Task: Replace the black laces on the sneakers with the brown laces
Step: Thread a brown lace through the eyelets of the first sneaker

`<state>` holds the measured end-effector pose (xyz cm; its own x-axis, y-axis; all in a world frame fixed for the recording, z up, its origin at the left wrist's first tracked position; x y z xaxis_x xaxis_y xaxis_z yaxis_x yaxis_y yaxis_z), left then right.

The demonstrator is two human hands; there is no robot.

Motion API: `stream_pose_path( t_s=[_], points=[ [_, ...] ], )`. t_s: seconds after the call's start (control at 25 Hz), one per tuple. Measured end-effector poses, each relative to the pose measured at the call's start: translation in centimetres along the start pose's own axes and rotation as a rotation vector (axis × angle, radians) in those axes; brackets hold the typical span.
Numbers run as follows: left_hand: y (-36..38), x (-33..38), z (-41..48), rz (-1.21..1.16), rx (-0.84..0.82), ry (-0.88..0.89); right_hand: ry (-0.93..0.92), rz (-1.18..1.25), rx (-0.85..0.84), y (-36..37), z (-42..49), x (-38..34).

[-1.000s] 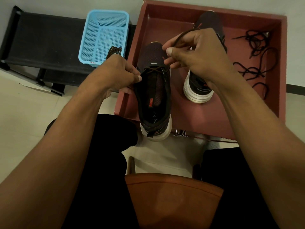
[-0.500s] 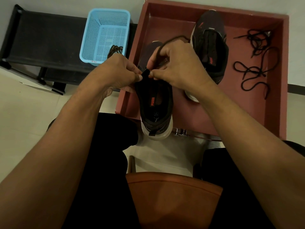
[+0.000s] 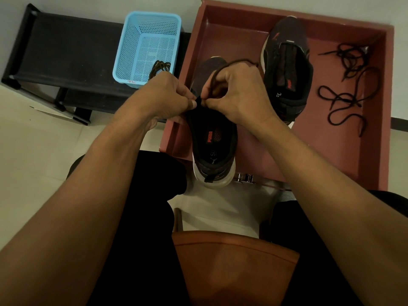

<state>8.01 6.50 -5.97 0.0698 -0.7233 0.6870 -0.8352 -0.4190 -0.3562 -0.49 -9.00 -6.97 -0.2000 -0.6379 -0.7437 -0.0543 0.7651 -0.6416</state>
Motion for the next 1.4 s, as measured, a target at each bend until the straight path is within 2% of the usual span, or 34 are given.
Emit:
stream_pose_path(
  t_s=[0.28,0.56,0.72,0.92,1.0,1.12,1.2,1.28,1.4],
  points=[
    [0.2,0.1,-0.1,0.01,-0.013,0.022,0.067,-0.107,-0.036,0.9,0.3,0.3],
    [0.3,0.2,-0.4,-0.077,-0.049,0.057,0.085,-0.205,-0.069,0.7,0.3,0.1],
    [0.0,0.4,-0.4,0.102,-0.001,0.09,0.081,-0.281,-0.079,0.6,0.4,0.0],
    [-0.4,0.2,-0.4,0.229,0.067,0.084,0.079,-0.245,-0.096,0.5,0.3,0.1],
    [-1.4,-0.3,-0.3,0.273,0.126,0.018,0.073,-0.22,-0.117,0.4,0.2,0.3],
    [-3.0,-1.4,-0.1,0.499,0.3,-0.127,0.063,-0.188,-0.117,0.0,0.0,0.7],
    [-3.1,-1.8,-0.1,0.597,0.358,-0.16,0.059,-0.154,-0.127,-0.2,-0.3,0.7],
    [-2.6,-1.5,-0.2,0.658,0.32,-0.108,0.051,-0.144,-0.13,-0.5,-0.6,0.6],
    [-1.7,-0.3,0.1,0.737,0.254,0.177,0.05,-0.144,-0.098,-1.3,-0.9,0.5]
  ],
)
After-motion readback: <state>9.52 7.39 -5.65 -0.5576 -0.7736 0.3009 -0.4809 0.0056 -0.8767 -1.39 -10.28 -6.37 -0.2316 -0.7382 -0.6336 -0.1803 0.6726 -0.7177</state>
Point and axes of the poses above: each hand's wrist, its own z-axis towards the middle knuckle, its own y-axis out of the palm, x = y × z, the point moved 2 cm from there along z, towards the middle knuckle, and after that the axes turned 14 degrees about -x, right-handed, at the moved point
